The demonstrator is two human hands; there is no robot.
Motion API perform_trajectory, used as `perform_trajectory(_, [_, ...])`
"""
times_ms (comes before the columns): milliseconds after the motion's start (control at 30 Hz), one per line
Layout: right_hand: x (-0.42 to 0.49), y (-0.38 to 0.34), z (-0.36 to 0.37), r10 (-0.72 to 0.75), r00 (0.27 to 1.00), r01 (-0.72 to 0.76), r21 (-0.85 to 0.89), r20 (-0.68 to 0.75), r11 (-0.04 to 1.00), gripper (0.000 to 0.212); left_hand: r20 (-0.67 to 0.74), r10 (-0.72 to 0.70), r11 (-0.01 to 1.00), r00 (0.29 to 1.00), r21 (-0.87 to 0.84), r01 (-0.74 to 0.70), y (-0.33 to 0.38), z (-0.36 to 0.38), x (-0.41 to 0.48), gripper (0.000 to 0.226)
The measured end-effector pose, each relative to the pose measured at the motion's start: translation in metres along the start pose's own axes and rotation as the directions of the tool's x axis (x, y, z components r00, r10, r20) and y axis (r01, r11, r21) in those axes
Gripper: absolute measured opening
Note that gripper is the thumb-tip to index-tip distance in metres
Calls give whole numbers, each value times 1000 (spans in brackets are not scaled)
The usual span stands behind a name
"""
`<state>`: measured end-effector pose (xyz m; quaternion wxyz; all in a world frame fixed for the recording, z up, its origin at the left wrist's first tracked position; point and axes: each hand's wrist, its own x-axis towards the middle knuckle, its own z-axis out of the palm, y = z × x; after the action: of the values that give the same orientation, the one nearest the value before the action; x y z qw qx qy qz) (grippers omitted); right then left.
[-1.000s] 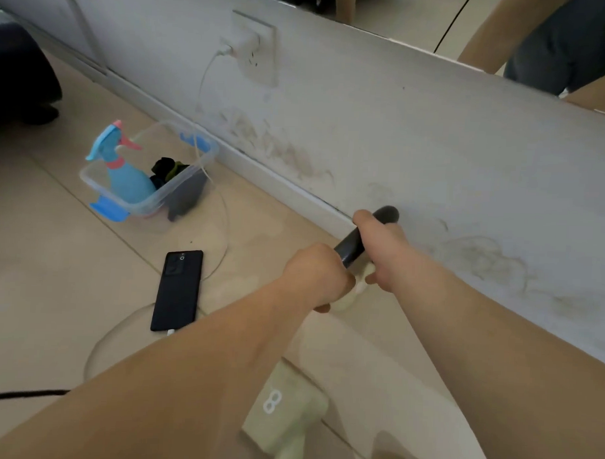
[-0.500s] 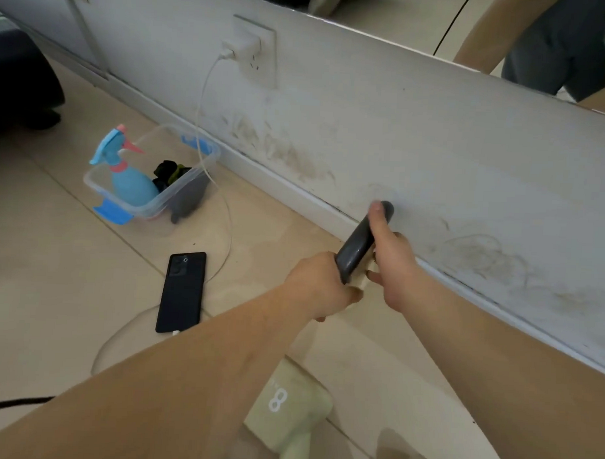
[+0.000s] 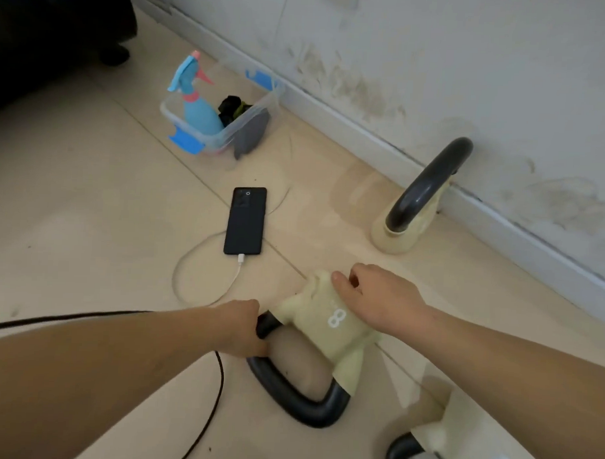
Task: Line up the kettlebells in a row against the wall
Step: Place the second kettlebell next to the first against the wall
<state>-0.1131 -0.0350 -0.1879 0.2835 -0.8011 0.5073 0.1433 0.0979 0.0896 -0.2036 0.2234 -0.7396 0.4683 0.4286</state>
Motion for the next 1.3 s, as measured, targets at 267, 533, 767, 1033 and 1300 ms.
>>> perform_trajectory(267, [-26, 3, -2, -58, 998, 59, -46, 19, 997, 53, -129, -22, 999, 991, -49, 16, 17, 8, 4, 26])
perform_trajectory(533, [-30, -18, -21, -372, 928, 370, -131, 10, 920, 90, -342, 44, 963, 938, -236, -132, 50, -34, -55, 35])
perform_trajectory(767, [-52, 9, -48, -256, 964, 252, 61, 66, 966, 17, -541, 270, 905, 797, -140, -402, 99, -63, -94, 41])
perform_trajectory(1033, [-63, 61, -90, -141, 985, 113, 252, 97, 961, 19, -113, 243, 821, 963, -505, -266, 110, -31, -76, 28])
perform_trajectory(1300, [-76, 116, -131, 448, 876, -402, 784, 179, 474, 48, -131, 171, 846, 977, -488, -214, 201, -42, -95, 32])
